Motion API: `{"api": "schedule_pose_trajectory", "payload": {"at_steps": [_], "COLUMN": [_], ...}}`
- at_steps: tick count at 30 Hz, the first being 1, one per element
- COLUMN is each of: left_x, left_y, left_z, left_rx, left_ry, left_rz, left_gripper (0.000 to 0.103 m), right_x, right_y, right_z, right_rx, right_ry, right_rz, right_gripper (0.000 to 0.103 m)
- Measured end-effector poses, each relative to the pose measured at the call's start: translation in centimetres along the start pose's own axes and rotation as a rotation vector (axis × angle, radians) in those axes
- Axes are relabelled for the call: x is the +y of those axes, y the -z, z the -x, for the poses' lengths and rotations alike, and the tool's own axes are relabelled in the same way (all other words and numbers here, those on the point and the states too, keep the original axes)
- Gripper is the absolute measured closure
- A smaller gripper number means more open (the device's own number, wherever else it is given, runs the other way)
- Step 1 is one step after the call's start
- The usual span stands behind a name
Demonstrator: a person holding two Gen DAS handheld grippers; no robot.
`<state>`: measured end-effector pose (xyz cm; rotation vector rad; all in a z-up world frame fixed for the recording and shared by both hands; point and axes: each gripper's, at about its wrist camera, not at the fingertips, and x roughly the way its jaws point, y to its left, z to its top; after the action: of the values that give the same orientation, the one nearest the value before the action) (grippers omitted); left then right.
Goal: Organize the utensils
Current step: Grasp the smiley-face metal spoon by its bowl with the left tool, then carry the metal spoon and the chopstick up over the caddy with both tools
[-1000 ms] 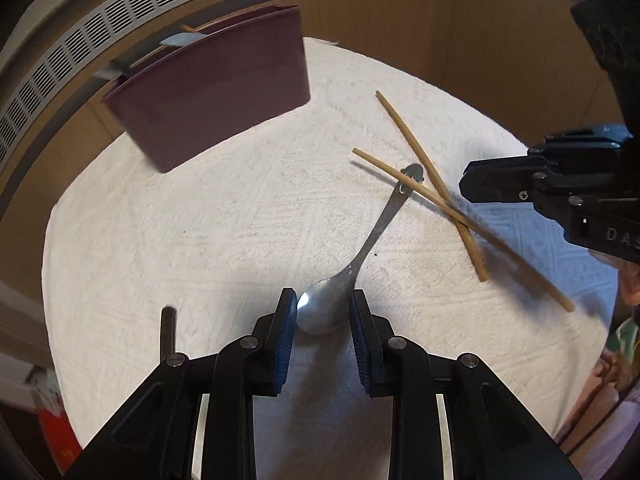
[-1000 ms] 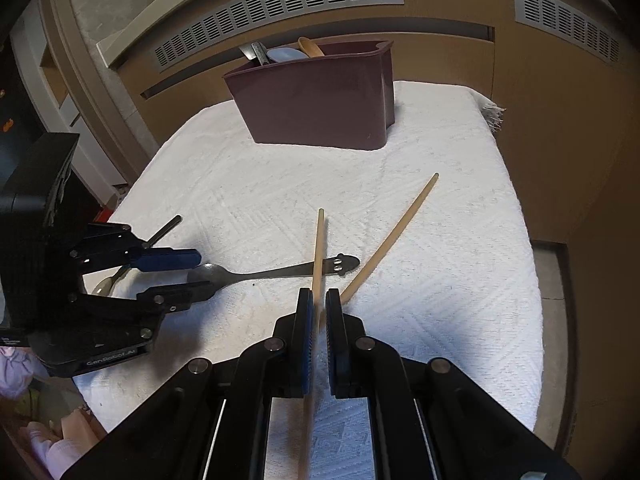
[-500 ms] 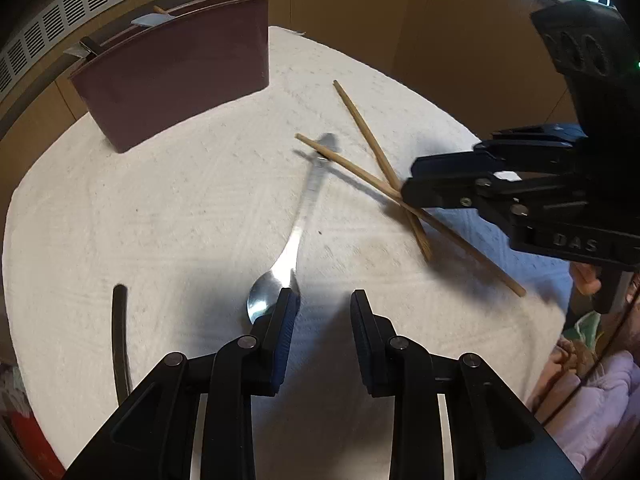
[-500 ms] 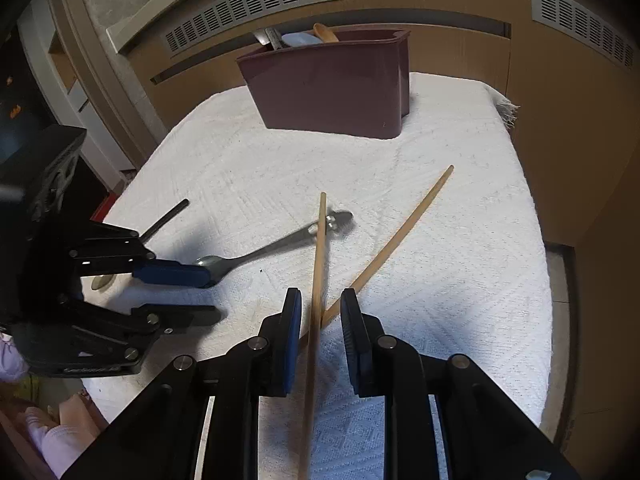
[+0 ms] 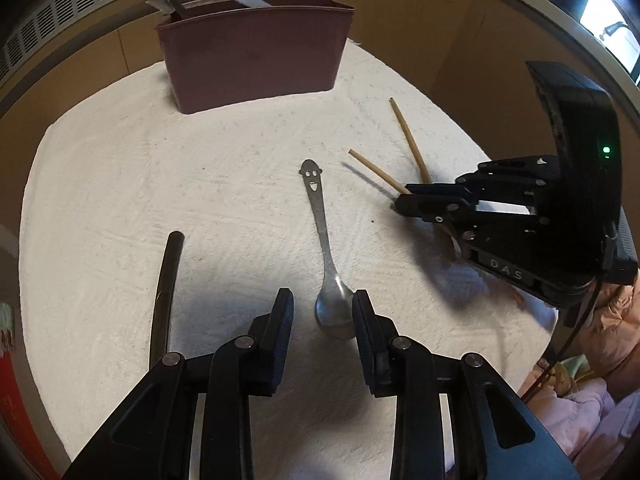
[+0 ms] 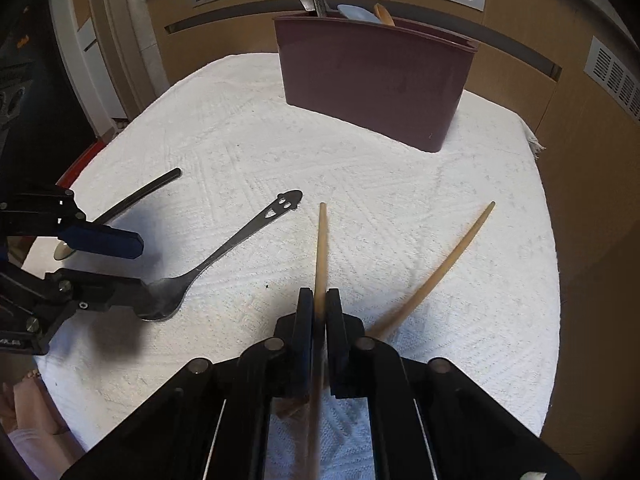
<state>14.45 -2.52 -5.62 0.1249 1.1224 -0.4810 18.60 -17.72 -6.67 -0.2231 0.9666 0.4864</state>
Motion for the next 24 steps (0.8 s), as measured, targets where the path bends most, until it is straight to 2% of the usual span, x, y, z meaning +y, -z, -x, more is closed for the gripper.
{"api": "schedule_pose_trajectory", "payload": {"at_steps": [3,5,8,10,13,17,19,21,24], "left_x": [-0.4,-1.0,-2.5,-3.3,-3.9,-4.1,-3.4,-2.7,-1.8], "left_y": [0.7,1.1,2.4,3.3,3.8,3.7,3.7,3.6,3.9], "left_z": [0.5,0.6,1.0,1.1,0.4,-1.0,-1.5,-1.5,-0.5], "left_rx": [-0.007,-0.038,-0.176,-0.236,-0.227,-0.188,-0.178,-0.205,-0.248], "left_ry": [-0.009,-0.035,-0.192,-0.243,-0.203,-0.209,-0.183,-0.179,-0.157], "left_rz": [0.003,0.012,0.018,0.017,0.034,0.034,0.068,0.105,0.147], "left_gripper": [0.071,0.071,0.068,0.056,0.053,0.053,0.059,0.074,0.074], "right_x": [-0.9,-1.8,-3.2,-3.9,-4.4,-4.4,-4.2,-3.8,-3.5], "right_y": [0.3,0.5,1.1,1.5,1.6,1.6,1.6,1.6,1.7], "right_z": [1.8,3.0,4.5,5.1,5.9,6.5,6.7,6.8,7.1], "right_rx": [-0.046,-0.077,-0.116,-0.133,-0.15,-0.169,-0.172,-0.175,-0.184], "right_ry": [-0.038,-0.054,-0.07,-0.071,-0.061,-0.06,-0.063,-0.051,-0.033], "right_rz": [-0.06,-0.11,-0.191,-0.237,-0.267,-0.28,-0.284,-0.279,-0.278], "right_gripper": [0.098,0.098,0.098,0.098,0.098,0.098,0.098,0.098,0.098]}}
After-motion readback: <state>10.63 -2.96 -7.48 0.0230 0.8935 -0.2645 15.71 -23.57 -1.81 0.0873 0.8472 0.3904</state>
